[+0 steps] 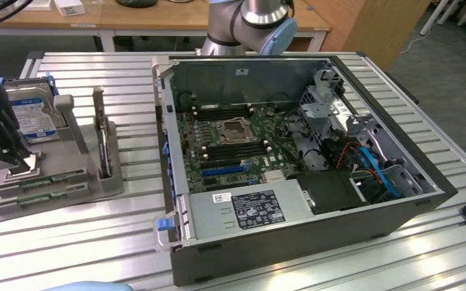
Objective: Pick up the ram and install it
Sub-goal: 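Pick up the ram and move it above insertion slot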
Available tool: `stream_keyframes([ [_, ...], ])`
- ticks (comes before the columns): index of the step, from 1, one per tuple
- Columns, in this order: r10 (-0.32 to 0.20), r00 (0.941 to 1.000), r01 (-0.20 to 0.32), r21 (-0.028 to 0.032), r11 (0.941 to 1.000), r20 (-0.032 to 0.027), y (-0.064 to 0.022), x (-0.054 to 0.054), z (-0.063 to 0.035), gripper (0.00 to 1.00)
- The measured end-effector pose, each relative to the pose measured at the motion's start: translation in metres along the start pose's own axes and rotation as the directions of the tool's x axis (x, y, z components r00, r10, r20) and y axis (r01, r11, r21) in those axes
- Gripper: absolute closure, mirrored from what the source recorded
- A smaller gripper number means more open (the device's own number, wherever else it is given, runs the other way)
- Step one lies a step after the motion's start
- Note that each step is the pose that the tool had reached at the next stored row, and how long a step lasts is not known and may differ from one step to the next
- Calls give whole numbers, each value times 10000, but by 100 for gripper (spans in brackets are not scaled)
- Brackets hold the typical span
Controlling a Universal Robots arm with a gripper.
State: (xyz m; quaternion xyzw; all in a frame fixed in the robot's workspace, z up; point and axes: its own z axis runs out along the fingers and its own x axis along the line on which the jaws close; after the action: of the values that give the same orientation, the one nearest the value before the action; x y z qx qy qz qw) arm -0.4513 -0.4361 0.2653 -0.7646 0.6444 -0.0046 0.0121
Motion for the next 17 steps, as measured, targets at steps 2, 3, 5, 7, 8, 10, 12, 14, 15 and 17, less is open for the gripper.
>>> stream_keyframes([
  [2, 0, 10000, 0, 22, 10000, -4, 4, 19, 28, 64],
  [3, 0, 10000, 0, 33, 10000, -6, 6, 29, 43, 64],
  [5, 0, 10000, 0, 57, 10000, -10, 10, 47, 72, 64],
  [7, 0, 10000, 0, 81, 10000, -14, 14, 66, 99, 64],
  [8, -1, 10000, 1, 94, 10000, -17, 16, 74, 112, 64],
  [10, -1, 10000, 1, 122, 9999, -22, 20, 92, 140, 64],
  [12, -2, 10000, 2, 148, 9999, -26, 23, 109, 165, 64],
  [14, -1, 10000, 2, 168, 9999, -29, 26, 123, 189, 64],
  [15, -1, 10000, 2, 172, 9999, -33, 27, 127, 198, 64],
  [17, -1, 10000, 2, 171, 9999, -50, 29, 133, 214, 64],
])
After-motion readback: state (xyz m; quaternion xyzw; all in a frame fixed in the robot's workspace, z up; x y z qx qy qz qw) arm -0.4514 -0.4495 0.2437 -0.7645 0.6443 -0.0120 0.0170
